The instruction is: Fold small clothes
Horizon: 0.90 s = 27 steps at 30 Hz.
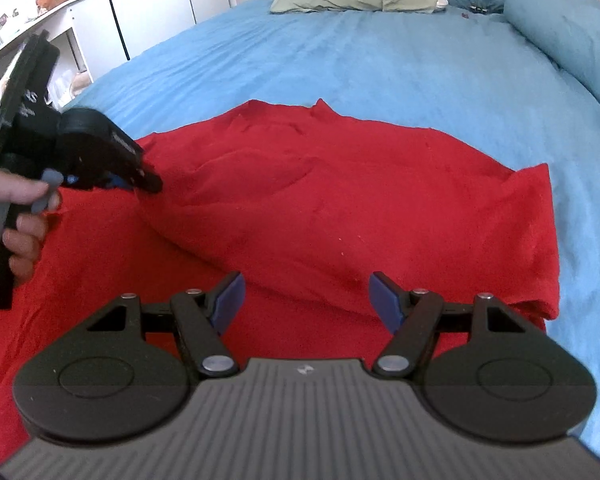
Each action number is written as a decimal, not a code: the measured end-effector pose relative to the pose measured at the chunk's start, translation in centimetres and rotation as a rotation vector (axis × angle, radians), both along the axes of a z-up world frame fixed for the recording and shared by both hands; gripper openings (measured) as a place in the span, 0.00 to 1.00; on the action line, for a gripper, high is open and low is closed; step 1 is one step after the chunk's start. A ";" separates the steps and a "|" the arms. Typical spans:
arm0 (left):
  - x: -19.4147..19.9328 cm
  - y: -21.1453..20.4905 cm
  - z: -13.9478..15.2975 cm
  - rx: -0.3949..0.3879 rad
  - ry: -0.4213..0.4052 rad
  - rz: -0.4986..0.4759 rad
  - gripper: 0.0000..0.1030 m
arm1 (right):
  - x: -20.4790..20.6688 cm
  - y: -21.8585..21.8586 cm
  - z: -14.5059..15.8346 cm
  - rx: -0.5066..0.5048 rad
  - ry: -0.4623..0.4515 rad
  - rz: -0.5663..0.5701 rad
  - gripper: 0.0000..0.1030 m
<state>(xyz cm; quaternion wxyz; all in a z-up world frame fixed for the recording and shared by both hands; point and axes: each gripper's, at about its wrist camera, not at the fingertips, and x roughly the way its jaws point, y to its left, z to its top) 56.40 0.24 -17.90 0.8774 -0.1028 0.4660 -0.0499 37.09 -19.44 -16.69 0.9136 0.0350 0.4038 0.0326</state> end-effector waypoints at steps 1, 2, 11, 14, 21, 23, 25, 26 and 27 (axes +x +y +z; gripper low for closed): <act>-0.5 0.2 1.0 0.012 -0.033 0.004 0.06 | -0.1 -0.2 0.0 -0.002 0.003 -0.002 0.82; -1.0 0.4 2.0 0.027 -0.068 0.015 0.05 | -0.2 -0.4 0.1 -0.002 0.005 -0.004 0.82; -4.8 3.6 0.7 0.117 -0.159 0.150 0.05 | -1.2 -2.7 -0.6 -0.018 0.025 -0.052 0.82; -5.6 3.8 0.1 0.125 -0.187 0.148 0.05 | -1.0 -3.9 -1.2 -0.030 0.032 -0.089 0.82; -6.4 4.8 -0.2 0.201 -0.123 0.176 0.14 | -1.4 -7.7 -1.8 -0.020 0.059 -0.135 0.82; -6.7 5.9 -0.4 0.244 -0.072 0.217 0.14 | -1.9 -8.4 -1.6 -0.024 0.076 -0.145 0.82; -7.3 7.0 -0.3 0.245 -0.026 0.241 0.15 | -2.5 -9.1 -1.1 -0.052 0.104 -0.161 0.82; -7.6 7.4 0.0 0.232 -0.007 0.250 0.21 | -2.7 -9.6 -0.9 -0.049 0.115 -0.164 0.81; -7.8 7.4 0.4 0.218 -0.002 0.244 0.38 | -3.0 -9.9 -0.5 -0.045 0.128 -0.166 0.82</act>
